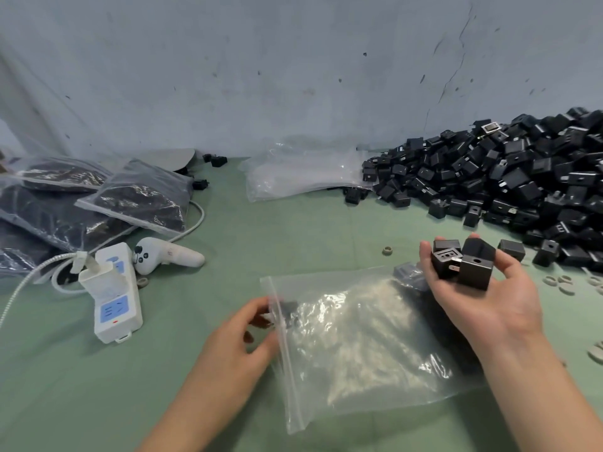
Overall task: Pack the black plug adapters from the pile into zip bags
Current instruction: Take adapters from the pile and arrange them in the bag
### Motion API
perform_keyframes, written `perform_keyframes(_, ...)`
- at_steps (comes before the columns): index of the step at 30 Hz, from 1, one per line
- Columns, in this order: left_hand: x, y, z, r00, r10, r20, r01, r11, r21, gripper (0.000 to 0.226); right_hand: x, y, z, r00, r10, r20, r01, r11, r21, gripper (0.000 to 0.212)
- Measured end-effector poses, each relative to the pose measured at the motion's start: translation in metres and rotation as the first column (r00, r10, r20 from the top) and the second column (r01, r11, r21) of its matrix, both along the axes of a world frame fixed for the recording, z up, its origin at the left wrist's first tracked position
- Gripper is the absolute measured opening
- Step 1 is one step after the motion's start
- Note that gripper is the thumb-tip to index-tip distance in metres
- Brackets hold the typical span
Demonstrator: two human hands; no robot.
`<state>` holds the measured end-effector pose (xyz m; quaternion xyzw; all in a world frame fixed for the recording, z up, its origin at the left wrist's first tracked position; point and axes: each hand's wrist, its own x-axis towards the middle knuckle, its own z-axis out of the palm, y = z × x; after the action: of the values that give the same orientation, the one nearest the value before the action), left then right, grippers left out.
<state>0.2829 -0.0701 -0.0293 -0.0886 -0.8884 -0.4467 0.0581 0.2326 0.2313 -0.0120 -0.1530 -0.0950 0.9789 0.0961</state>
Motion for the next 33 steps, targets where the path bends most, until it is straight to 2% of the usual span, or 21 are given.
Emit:
perform_keyframes(1,-0.001,0.006,-0.003,0.999,-0.011,-0.053,0.007,0.998,-0.065,0.032,0.0,0.001,0.0,1.0,-0.01,-0.003,0.01,1.0,-0.002,0.026)
perform_keyframes(3,-0.006,0.016,-0.012,0.988,-0.059,-0.142,0.009,0.944,-0.33,0.037,0.001,0.002,0.0,0.999,-0.033,-0.007,0.033,0.999,-0.01,0.033)
perform_keyframes(4,-0.008,0.019,-0.015,0.987,-0.073,-0.14,0.003,0.895,-0.446,0.039,0.002,0.002,0.0,0.999,-0.037,-0.009,0.037,0.999,-0.007,0.032)
perform_keyframes(6,-0.01,0.018,-0.022,0.992,-0.097,-0.084,0.037,0.841,-0.54,0.045,0.004,0.003,-0.002,0.999,-0.031,-0.011,0.031,1.0,0.001,0.024)
perform_keyframes(8,-0.008,0.015,-0.023,0.983,-0.174,-0.062,0.114,0.836,-0.536,0.052,0.005,0.003,-0.002,1.0,-0.024,-0.009,0.024,1.0,0.008,0.022)
perform_keyframes(10,-0.007,0.014,-0.023,0.969,-0.229,-0.091,0.16,0.865,-0.476,0.046,0.006,0.005,-0.002,1.0,-0.026,-0.001,0.026,0.999,0.02,0.022)
perform_keyframes(17,-0.015,0.023,-0.026,0.971,-0.233,-0.058,0.194,0.905,-0.379,0.042,0.006,0.009,-0.003,0.999,-0.049,-0.007,0.049,0.999,-0.008,0.028)
perform_keyframes(18,-0.016,0.026,-0.024,0.976,-0.217,-0.027,0.2,0.934,-0.296,0.045,0.006,0.009,-0.003,0.998,-0.054,-0.008,0.054,0.998,-0.013,0.026)
perform_keyframes(20,-0.019,0.036,-0.02,0.971,-0.224,0.087,0.227,0.974,-0.028,0.043,0.006,0.009,-0.003,0.998,-0.062,-0.008,0.061,0.998,-0.022,0.023)
perform_keyframes(24,-0.024,0.057,-0.006,0.955,-0.222,0.195,0.149,0.933,0.329,0.029,0.006,0.008,-0.004,0.998,-0.069,0.007,0.069,0.997,-0.041,0.023)
perform_keyframes(26,-0.026,0.065,-0.006,0.96,-0.161,0.227,0.101,0.961,0.258,0.026,0.006,0.009,-0.006,0.998,-0.06,0.003,0.06,0.997,-0.05,0.023)
perform_keyframes(28,-0.028,0.067,-0.012,0.961,-0.123,0.247,0.058,0.965,0.255,0.023,0.006,0.011,-0.007,0.999,-0.048,-0.001,0.048,0.997,-0.059,0.024)
perform_keyframes(29,-0.027,0.064,-0.018,0.972,-0.13,0.198,0.085,0.971,0.224,0.019,0.006,0.012,-0.008,0.999,-0.047,-0.006,0.047,0.997,-0.058,0.024)
perform_keyframes(31,-0.027,0.062,-0.026,0.994,-0.01,0.11,-0.003,0.992,0.125,0.029,0.005,0.014,-0.008,0.999,-0.04,-0.008,0.04,0.998,-0.051,0.023)
perform_keyframes(33,-0.026,0.062,-0.026,0.986,-0.092,-0.136,0.067,0.983,-0.173,0.028,0.006,0.014,-0.006,0.999,-0.048,-0.006,0.048,0.997,-0.056,0.022)
